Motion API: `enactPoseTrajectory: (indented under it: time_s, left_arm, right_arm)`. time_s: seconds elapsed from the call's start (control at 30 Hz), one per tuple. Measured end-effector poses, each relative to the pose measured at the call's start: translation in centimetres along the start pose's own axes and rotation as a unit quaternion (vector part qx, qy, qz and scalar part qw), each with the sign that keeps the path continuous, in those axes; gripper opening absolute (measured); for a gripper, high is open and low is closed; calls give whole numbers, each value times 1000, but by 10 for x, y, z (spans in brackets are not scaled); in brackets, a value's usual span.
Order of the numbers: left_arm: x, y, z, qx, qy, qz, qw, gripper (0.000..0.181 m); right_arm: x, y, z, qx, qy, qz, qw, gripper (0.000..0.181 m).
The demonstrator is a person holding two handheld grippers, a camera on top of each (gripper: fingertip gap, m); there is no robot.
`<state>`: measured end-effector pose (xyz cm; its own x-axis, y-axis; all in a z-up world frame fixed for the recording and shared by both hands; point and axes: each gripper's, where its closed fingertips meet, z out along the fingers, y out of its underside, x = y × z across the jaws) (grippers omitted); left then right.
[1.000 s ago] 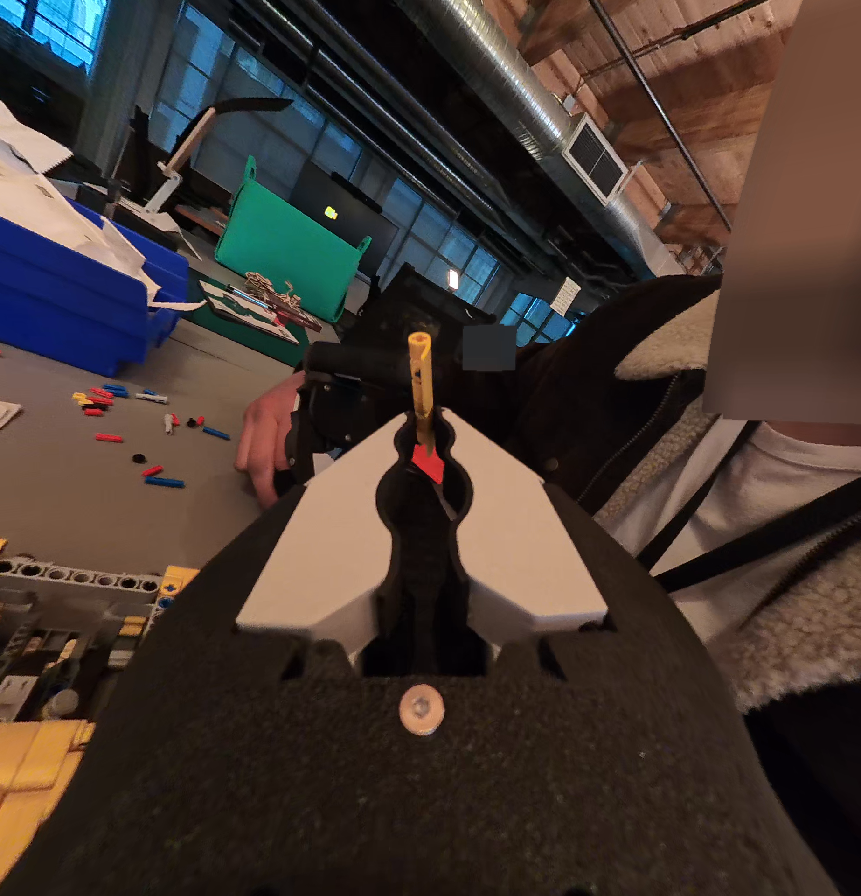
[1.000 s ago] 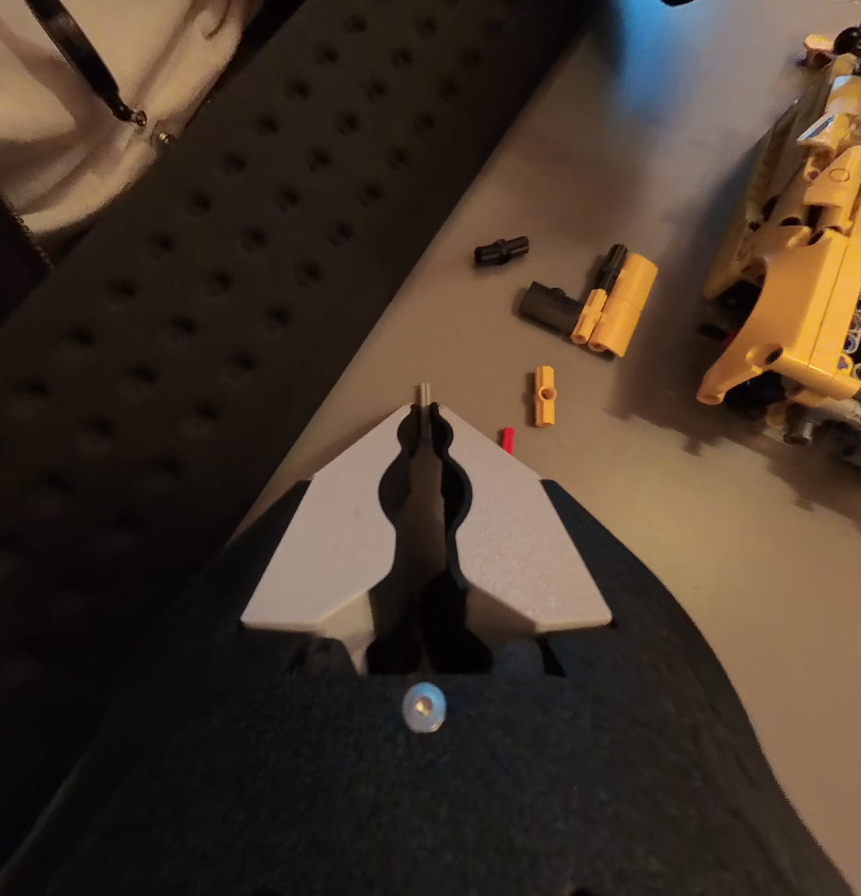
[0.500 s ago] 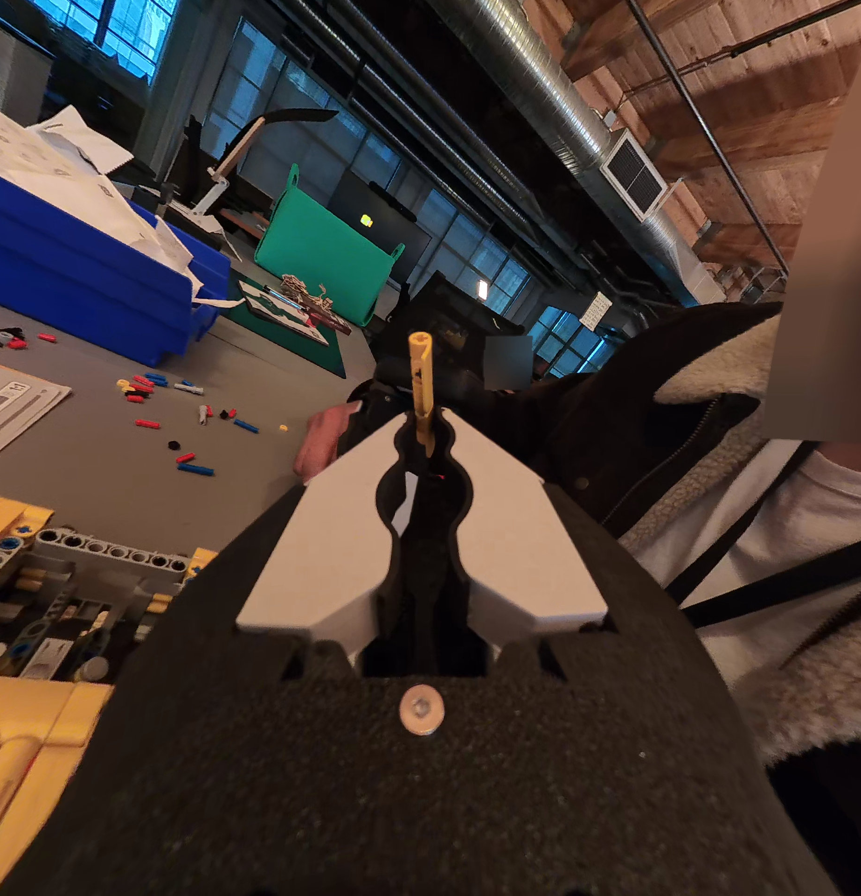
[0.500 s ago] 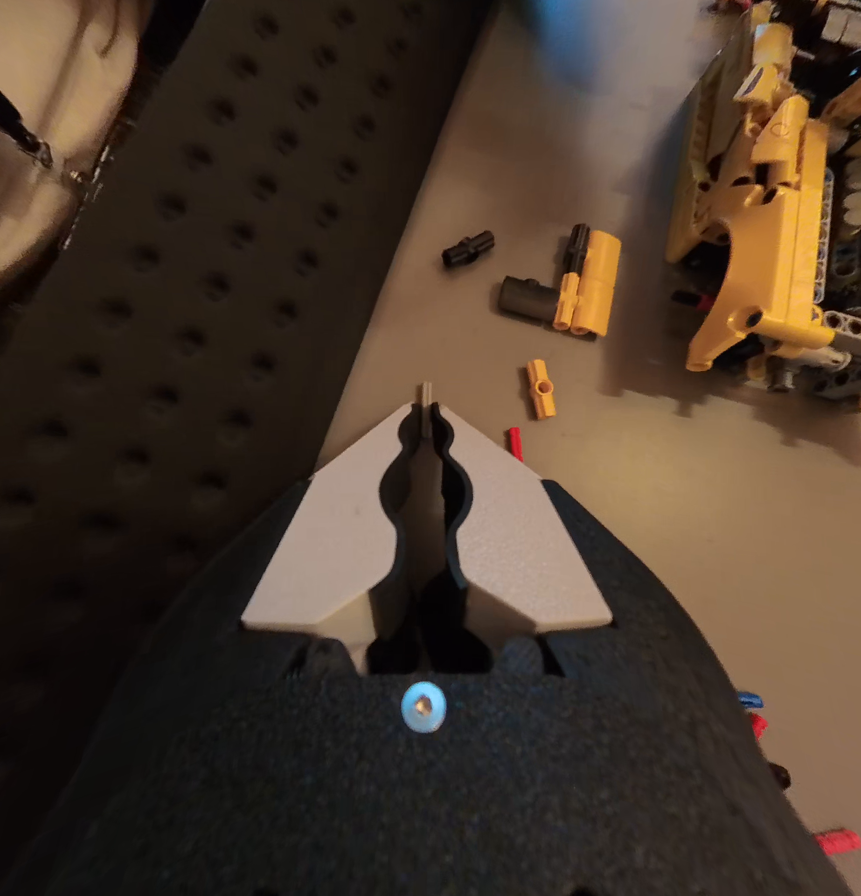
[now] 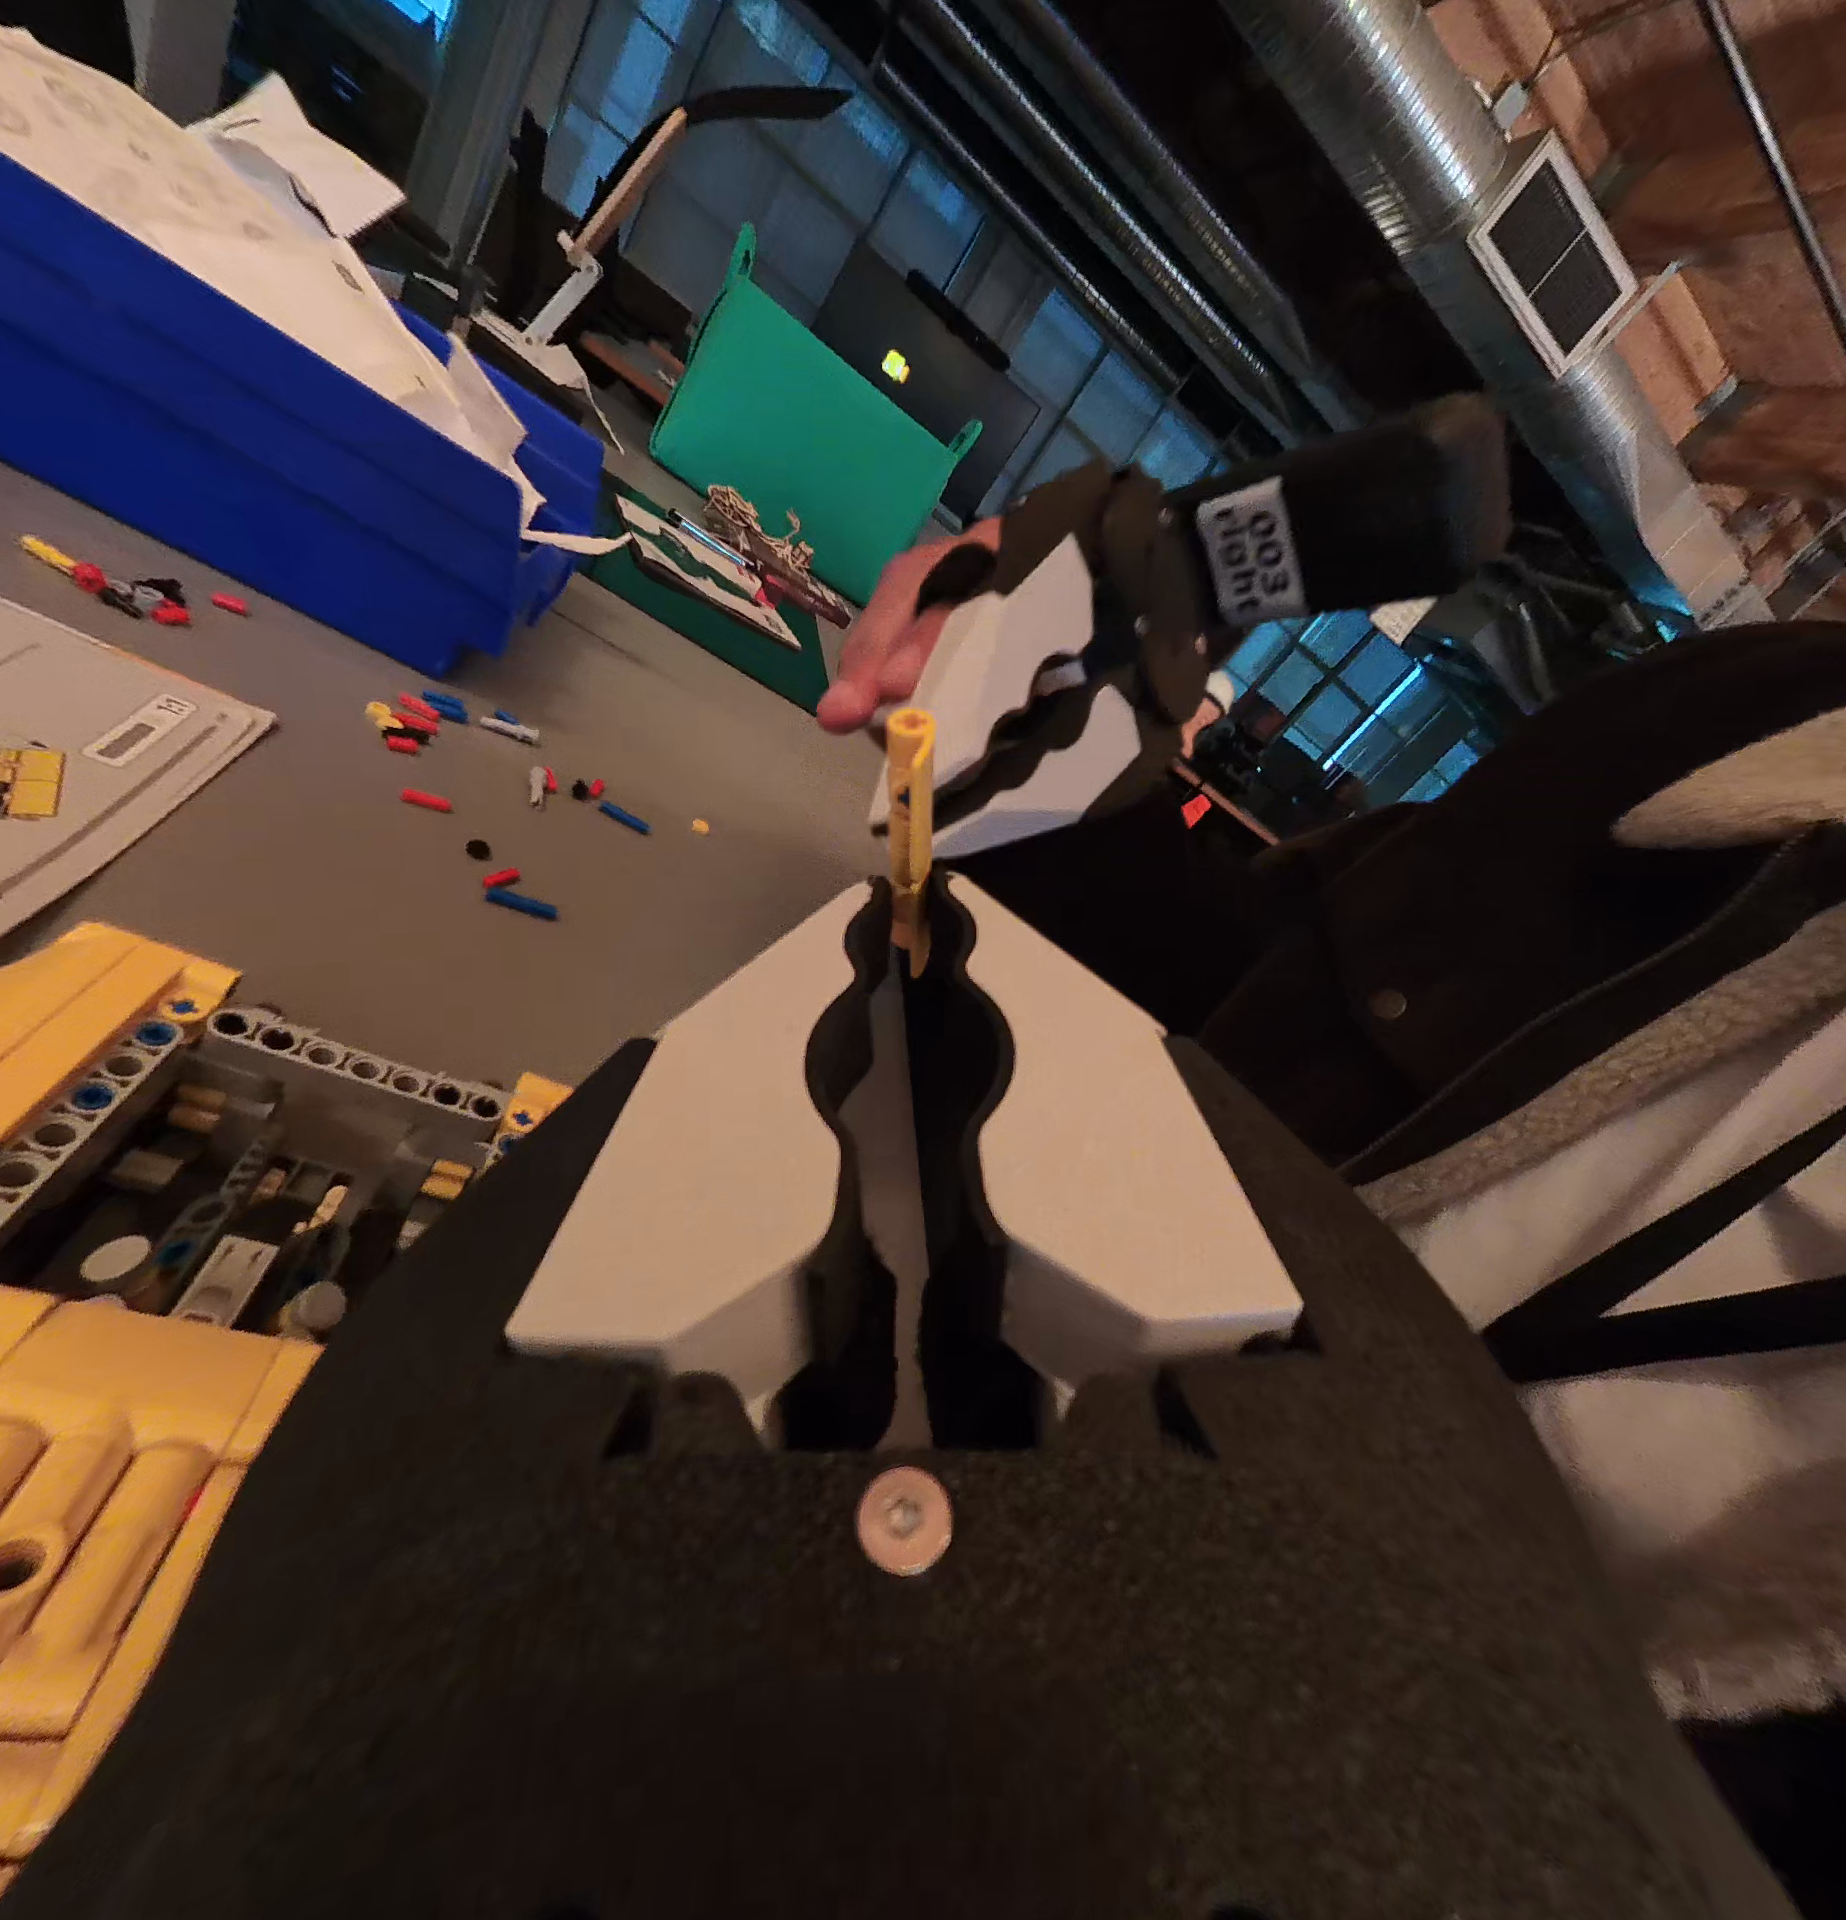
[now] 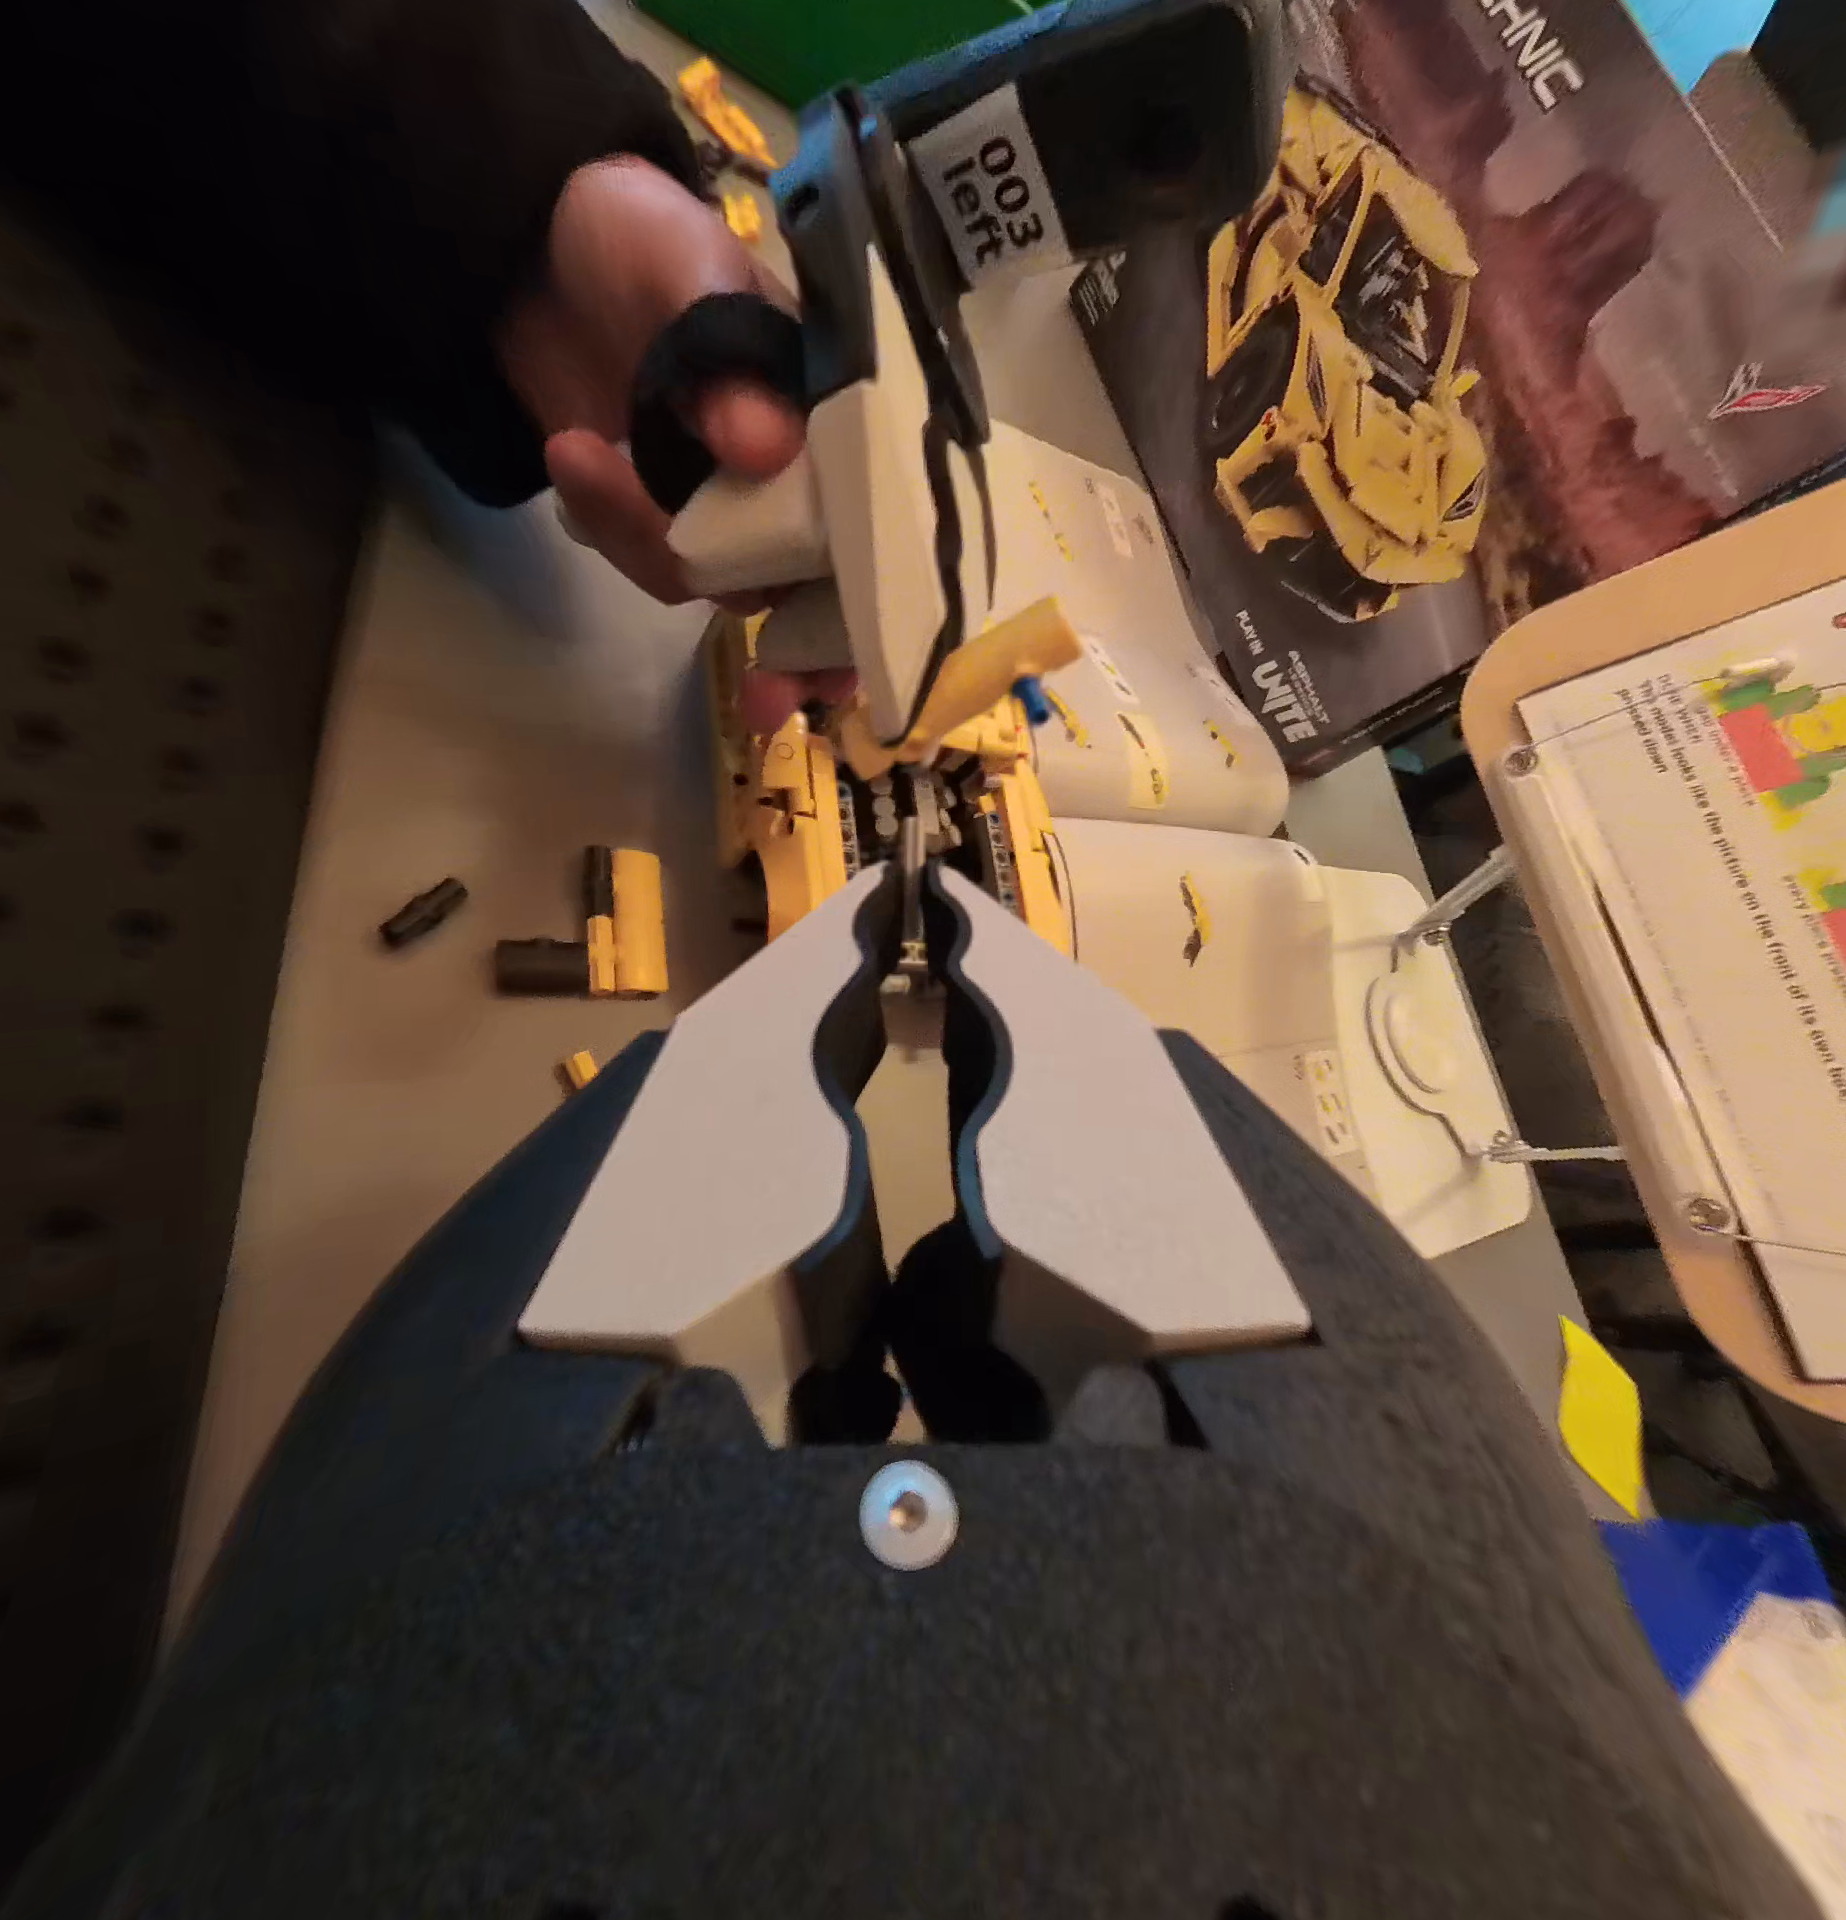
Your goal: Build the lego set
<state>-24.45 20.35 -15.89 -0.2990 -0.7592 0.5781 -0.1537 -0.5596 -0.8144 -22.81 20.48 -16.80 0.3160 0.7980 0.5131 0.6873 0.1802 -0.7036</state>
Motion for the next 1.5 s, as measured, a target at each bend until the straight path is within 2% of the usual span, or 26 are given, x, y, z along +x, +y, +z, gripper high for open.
enactPoseTrajectory:
  time_s: [0.13, 0.23, 0.77, 0.97, 1.07, 1.17, 1.5]
  left_arm:
    - [6, 2, 2, -6, 7, 14, 1000, 7]
    - [9, 1, 3, -6, 7, 28, 1000, 7]
    - [5, 3, 2, -20, -19, 61, 998, 6]
    - [4, 5, 3, -22, -19, 54, 998, 7]
    - [6, 2, 2, -13, 0, 23, 1000, 7]
    - [3, 5, 3, -17, -6, 10, 1000, 7]
    - [-5, 25, 8, -86, -68, 141, 984, 7]
  right_arm:
    - [1, -14, 0, -23, -13, -27, 999, 3]
    - [0, -10, 4, -64, -18, -53, 996, 3]
    - [-3, -14, 4, -79, -25, -73, 994, 3]
    - [-4, -11, 6, -92, -22, -85, 992, 3]
    - [-3, -14, 5, -89, -5, -114, 989, 3]
    - [-4, -9, 6, -113, -4, -126, 986, 3]
    - [-18, 3, 10, -119, -76, -53, 989, 3]
